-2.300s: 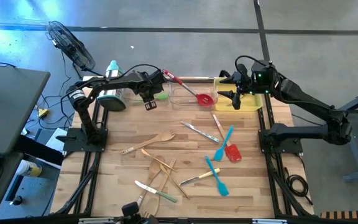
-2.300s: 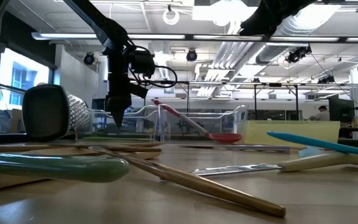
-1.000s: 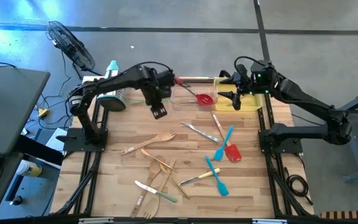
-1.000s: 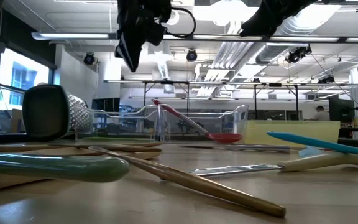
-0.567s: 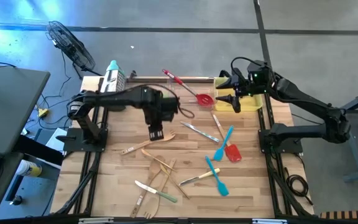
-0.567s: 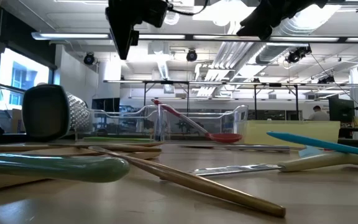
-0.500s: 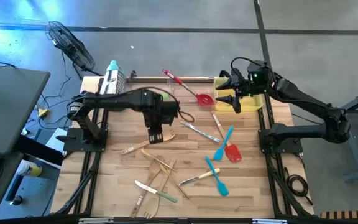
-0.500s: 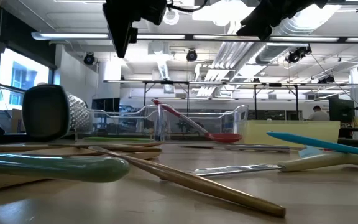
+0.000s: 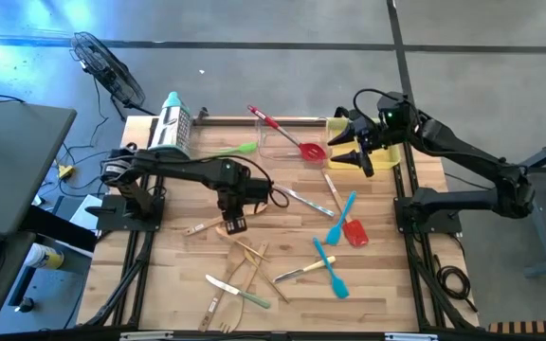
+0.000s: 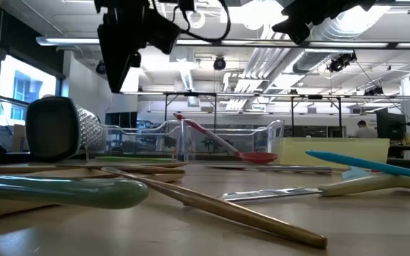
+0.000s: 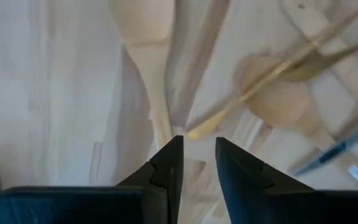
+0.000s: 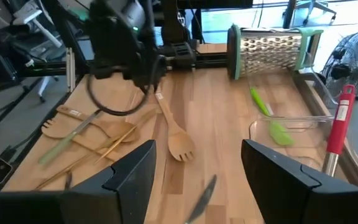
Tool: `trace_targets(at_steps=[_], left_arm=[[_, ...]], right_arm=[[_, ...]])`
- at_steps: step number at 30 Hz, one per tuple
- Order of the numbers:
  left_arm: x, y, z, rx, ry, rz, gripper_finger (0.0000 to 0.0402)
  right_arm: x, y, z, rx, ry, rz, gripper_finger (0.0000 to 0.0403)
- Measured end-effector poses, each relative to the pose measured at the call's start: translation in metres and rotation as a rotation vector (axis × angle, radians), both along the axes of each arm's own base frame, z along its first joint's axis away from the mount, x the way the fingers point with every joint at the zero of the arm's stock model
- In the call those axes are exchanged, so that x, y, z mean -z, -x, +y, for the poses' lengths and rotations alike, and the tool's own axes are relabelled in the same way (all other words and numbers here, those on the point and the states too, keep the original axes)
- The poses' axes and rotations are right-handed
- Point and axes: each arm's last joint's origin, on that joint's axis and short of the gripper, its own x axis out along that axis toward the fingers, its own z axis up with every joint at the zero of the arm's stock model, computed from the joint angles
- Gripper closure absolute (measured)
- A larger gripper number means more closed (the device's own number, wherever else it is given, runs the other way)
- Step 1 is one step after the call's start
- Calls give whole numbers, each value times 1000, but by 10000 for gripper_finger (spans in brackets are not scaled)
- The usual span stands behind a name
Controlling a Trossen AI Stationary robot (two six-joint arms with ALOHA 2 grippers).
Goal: Pick & Place Kitchen Items
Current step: Put the top brown serving spork into the right transparent bin
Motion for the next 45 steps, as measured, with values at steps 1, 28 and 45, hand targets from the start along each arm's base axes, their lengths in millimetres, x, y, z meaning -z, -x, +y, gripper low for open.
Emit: trace_targets(at_steps=[1, 28, 45], left_arm=[[2, 2, 0, -2, -5, 0, 313], [82, 49, 0, 29, 59, -89, 313], [76, 64, 1, -13, 37, -11, 313]], right_arm=[[0, 0, 0, 0, 0, 0, 174], [-1, 0, 1, -32, -5, -14, 174], [0, 0, 1, -19, -2, -6, 174]])
